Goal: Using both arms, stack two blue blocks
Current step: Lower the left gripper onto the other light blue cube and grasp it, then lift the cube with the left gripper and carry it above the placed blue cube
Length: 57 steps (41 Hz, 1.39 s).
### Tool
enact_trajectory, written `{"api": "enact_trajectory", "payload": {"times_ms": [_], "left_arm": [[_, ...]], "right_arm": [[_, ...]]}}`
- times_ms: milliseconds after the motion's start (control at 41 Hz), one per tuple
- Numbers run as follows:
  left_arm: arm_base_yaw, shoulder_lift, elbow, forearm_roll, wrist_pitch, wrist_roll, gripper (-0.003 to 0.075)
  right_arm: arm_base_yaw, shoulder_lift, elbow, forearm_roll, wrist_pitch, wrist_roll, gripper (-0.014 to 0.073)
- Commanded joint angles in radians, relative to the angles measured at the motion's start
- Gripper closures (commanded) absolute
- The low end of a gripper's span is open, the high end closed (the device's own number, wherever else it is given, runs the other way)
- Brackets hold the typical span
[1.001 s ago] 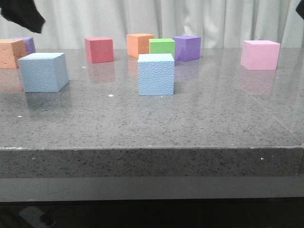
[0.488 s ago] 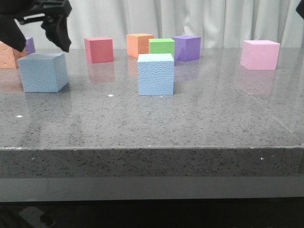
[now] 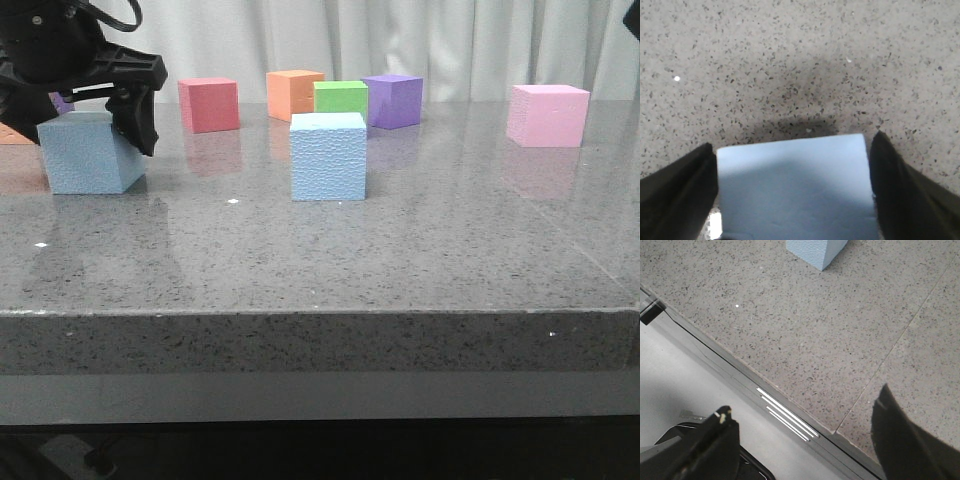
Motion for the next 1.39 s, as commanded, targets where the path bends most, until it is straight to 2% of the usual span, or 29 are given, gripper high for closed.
{"api": "enact_trajectory", "payload": {"times_ms": [0, 171, 269, 366, 488, 684, 855, 1367], "left_arm": [[0.001, -0.044, -0.034, 0.006, -0.025, -0.010, 0.0220], [0.001, -0.044, -0.034, 0.004, -0.005, -0.010, 0.0344], [-0.006, -0.046, -0.052, -0.001, 0.031, 0.012, 0.0363], [-0.028, -0.046, -0.100, -0.014, 0.078, 0.112, 0.0363], [-0.072, -0.046, -0.199, -0.104, 0.151, 0.338, 0.0363], [-0.156, -0.046, -0.352, -0.329, 0.238, 0.836, 0.0363], [-0.213, -0.042, -0.411, -0.473, 0.255, 1.068, 0.0364], [-0.271, 0.096, -0.567, -0.477, 0.310, 1.281, 0.0365]], "right_arm": [[-0.005, -0.008, -0.025, -0.002, -0.055, -0.008, 0.0043], [-0.005, -0.008, -0.025, -0.002, -0.055, -0.008, 0.0043], [-0.005, -0.008, -0.025, -0.002, -0.055, -0.008, 0.0043], [-0.005, -0.008, -0.025, -0.002, -0.055, -0.008, 0.0043], [-0.005, -0.008, -0.025, -0.002, -0.055, -0.008, 0.0043], [-0.005, -0.008, -0.025, -0.002, -0.055, -0.008, 0.0043], [-0.005, -0.008, -0.025, -0.002, -0.055, -0.008, 0.0043], [-0.005, -0.008, -0.025, -0.002, -0.055, -0.008, 0.0043]]}}
